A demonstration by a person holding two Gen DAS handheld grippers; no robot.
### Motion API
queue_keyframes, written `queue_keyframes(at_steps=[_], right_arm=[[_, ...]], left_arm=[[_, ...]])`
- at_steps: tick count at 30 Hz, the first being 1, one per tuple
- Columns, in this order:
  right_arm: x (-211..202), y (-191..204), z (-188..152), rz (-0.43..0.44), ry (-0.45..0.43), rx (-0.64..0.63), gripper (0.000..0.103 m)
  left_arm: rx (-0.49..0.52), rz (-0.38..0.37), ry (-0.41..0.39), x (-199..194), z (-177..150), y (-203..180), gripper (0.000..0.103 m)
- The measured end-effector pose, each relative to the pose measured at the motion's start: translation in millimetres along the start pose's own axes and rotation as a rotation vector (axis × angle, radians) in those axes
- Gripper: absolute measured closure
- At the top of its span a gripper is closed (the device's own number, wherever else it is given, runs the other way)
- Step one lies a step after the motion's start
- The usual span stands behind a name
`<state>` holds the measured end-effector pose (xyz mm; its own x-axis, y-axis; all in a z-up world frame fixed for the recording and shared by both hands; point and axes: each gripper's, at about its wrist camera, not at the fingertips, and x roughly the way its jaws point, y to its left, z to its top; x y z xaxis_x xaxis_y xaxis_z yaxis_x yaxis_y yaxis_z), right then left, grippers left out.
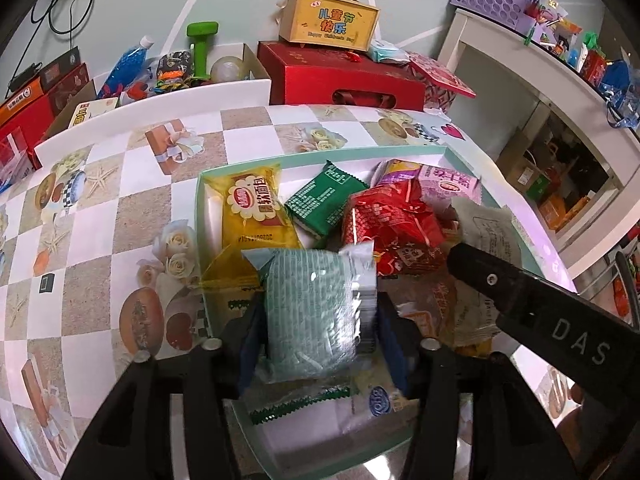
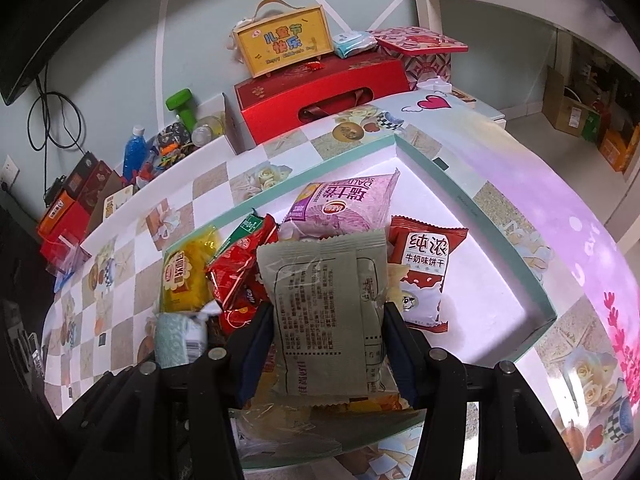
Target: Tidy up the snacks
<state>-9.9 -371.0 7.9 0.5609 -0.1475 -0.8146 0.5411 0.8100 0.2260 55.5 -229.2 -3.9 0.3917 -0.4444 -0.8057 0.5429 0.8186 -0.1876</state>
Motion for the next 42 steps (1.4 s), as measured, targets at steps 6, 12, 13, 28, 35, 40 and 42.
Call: queue_keyframes(at_steps=[6, 12, 13, 28, 35, 40, 42], right_arm=[[-5, 2, 0, 0.007, -0.001, -0.017, 0.036], [-14, 2, 2, 0.003, -0.017, -0.023, 0.036], [-15, 2, 2, 0.000, -0.019, -0.027, 0.036], [-15, 21, -8, 0.015, 0.002, -0.095, 0.000], [-26, 34, -18, 0.021, -0.005, -0.136, 0.000], [-36, 45, -33, 0.030, 0.002, -0.166, 0.000], [-38, 49, -39, 0.030, 0.009, -0.181, 0.000]], left_arm=[[0.015, -0.007, 0.000, -7, -2, -4, 0.035], [-0.007, -0.027, -0.018, -22, -1, 1, 0.035], [-0.010, -0.023, -0.017, -24, -1, 2, 0.035], [-0.190, 0.247, -0.083, -61, -12, 73, 0.000], [-0.219, 0.344, -0.100, -81, -23, 92, 0.000], [-0.235, 0.429, -0.100, -95, -42, 99, 0.000], [-0.253, 0.424, -0.085, -97, -50, 103, 0.000]])
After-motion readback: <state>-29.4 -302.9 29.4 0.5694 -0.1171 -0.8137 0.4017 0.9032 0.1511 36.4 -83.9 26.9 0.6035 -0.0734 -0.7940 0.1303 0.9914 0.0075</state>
